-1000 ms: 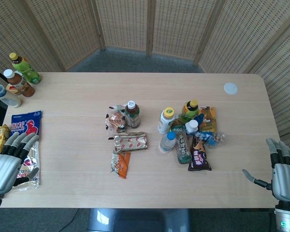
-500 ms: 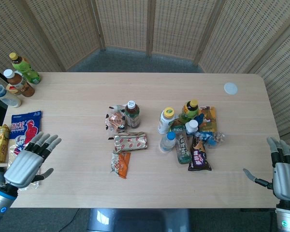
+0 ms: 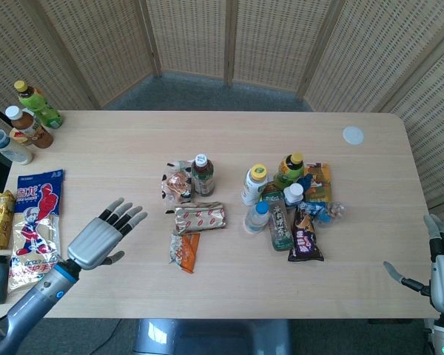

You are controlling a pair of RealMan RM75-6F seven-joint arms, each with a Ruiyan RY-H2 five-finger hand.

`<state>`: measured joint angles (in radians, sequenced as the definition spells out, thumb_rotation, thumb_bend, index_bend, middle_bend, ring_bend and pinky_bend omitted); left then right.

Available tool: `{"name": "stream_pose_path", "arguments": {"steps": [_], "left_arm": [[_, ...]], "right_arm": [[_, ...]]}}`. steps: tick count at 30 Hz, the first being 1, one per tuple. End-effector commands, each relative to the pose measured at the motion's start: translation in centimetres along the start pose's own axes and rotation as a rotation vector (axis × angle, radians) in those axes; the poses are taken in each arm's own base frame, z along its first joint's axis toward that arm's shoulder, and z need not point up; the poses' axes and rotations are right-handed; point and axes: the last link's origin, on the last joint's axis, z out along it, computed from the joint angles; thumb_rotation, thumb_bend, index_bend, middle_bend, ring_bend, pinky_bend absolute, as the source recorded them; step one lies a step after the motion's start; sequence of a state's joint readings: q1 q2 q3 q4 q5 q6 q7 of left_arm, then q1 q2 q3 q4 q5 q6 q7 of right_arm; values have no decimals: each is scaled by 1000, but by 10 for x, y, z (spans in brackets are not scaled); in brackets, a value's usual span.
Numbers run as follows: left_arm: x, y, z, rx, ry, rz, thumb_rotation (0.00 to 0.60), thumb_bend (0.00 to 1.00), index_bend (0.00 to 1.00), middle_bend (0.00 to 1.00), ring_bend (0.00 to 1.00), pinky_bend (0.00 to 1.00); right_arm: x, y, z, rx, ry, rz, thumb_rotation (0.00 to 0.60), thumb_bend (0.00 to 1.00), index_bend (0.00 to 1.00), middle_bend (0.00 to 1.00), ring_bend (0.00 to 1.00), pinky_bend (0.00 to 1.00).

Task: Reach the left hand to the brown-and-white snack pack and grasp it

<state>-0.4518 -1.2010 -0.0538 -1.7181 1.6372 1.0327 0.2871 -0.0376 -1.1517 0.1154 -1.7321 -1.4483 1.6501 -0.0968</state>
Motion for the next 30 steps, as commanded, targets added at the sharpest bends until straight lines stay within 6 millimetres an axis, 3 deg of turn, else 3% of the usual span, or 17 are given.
{"name": "stream_pose_path", "arguments": {"steps": [1,5,17,30], "left_arm": [[2,11,31,-20,-9,-1,600,303,0,0,0,0],[2,21,61,-40,-31,-29,600,302,0,0,0,0],[1,51,120,-84,-127,-74,600,302,0,0,0,0],[-31,84,173,-81,-229,-91,600,302,0,0,0,0]], "right_arm": [[3,3,-3,-13,6,-4,391,149,0,0,0,0],[6,7,-6,-29,9,-11,390,149,0,0,0,0],[10,17,-12,-57,17,-14,388,148,0,0,0,0],[22,33,-24,-118,45,-28,387,148,0,0,0,0]]}}
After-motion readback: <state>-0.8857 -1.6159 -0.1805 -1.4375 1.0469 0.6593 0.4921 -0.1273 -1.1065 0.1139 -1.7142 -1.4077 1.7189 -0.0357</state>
